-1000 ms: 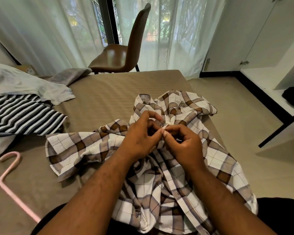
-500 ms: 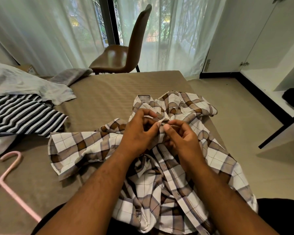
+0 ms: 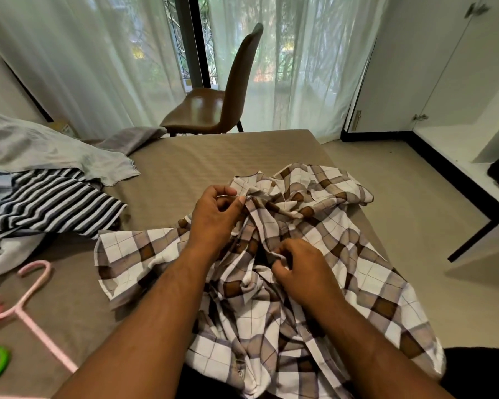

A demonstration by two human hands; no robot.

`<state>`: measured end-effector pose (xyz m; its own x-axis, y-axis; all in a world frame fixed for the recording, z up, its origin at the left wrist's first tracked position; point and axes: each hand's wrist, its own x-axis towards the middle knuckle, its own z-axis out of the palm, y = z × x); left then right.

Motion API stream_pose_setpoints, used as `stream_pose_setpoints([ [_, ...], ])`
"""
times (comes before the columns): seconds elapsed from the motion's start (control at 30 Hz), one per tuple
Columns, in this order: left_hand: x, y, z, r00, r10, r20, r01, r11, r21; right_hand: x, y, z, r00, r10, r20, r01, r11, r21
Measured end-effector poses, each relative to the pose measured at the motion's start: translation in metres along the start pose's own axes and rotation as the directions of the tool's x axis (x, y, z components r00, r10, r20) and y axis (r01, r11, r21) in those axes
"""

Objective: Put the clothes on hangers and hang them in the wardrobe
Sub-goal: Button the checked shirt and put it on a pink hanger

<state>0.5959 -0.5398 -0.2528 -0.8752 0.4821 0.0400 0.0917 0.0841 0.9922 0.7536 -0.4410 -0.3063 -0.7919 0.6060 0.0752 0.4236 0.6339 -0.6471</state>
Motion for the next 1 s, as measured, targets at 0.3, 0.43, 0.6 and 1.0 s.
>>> stream_pose_setpoints([
  [0.3, -0.019, 0.019, -0.037, 0.997, -0.038, 0.071, 0.004, 0.905, 0.425, -0.002, -0.004, -0.023, 0.991, 0.004, -0.135, 0.019, 0.986, 0.166],
  [0.43, -0.035, 0.024, -0.045, 0.948, -0.210, 0.238, 0.044, 0.830, 0.557, -0.003, -0.007, -0.030, 0.989, -0.023, -0.145, 0.054, 0.975, 0.215],
  [0.6, -0.038, 0.020, -0.031, 0.915, -0.260, 0.307, 0.002, 0.765, 0.644, -0.004, -0.010, -0.034, 0.993, 0.044, -0.111, -0.003, 0.939, 0.344],
  [1.0, -0.042, 0.012, -0.008, 0.898, -0.281, 0.339, -0.053, 0.695, 0.717, -0.007, -0.011, -0.032, 0.979, 0.186, 0.082, -0.195, 0.747, 0.636],
])
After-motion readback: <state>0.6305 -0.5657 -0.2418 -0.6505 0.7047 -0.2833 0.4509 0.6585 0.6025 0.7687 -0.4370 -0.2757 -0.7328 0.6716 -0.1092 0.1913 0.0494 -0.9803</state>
